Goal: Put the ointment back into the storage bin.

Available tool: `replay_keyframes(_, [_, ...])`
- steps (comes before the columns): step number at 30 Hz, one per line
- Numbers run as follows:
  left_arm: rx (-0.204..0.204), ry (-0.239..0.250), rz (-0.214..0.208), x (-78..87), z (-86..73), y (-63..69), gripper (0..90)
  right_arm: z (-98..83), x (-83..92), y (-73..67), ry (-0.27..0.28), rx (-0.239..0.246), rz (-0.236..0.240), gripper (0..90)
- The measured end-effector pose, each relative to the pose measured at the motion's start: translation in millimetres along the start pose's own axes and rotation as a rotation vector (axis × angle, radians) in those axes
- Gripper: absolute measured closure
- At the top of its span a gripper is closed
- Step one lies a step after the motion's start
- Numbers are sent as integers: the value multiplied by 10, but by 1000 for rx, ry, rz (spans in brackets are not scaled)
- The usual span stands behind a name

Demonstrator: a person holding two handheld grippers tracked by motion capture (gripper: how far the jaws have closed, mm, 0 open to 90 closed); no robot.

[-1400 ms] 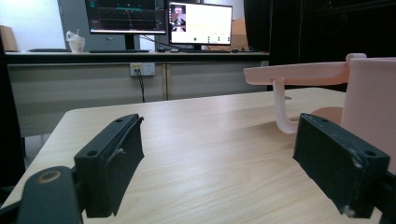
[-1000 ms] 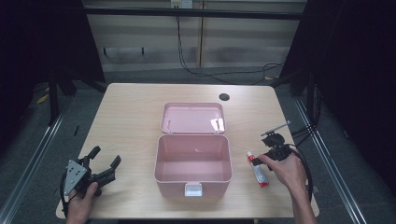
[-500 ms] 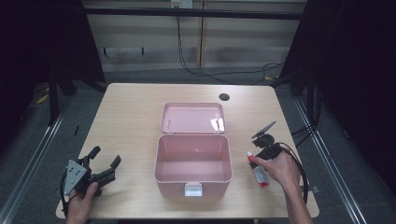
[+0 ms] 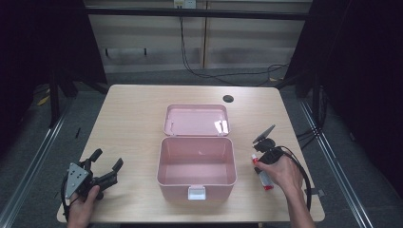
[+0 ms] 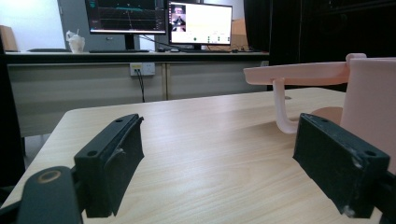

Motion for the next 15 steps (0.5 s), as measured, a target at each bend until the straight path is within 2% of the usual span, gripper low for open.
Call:
replay_keyframes(6, [-1, -1, -6, 1, -1, 3, 156, 14, -47, -15, -20, 7, -20, 657])
replay_keyframes(15, [0, 0, -4, 1, -1, 3, 156, 13, -47, -19, -30, 0, -16, 704])
Point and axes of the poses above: each handheld gripper's, and its own axes: x roughly backward along the jaws, z roughly out of its top, y roughly to its right, the point moved 8 cm from there along -x, roughly forward along the jaws, and after that the axes turned 7 degrees about y, right-handed, at the moved point
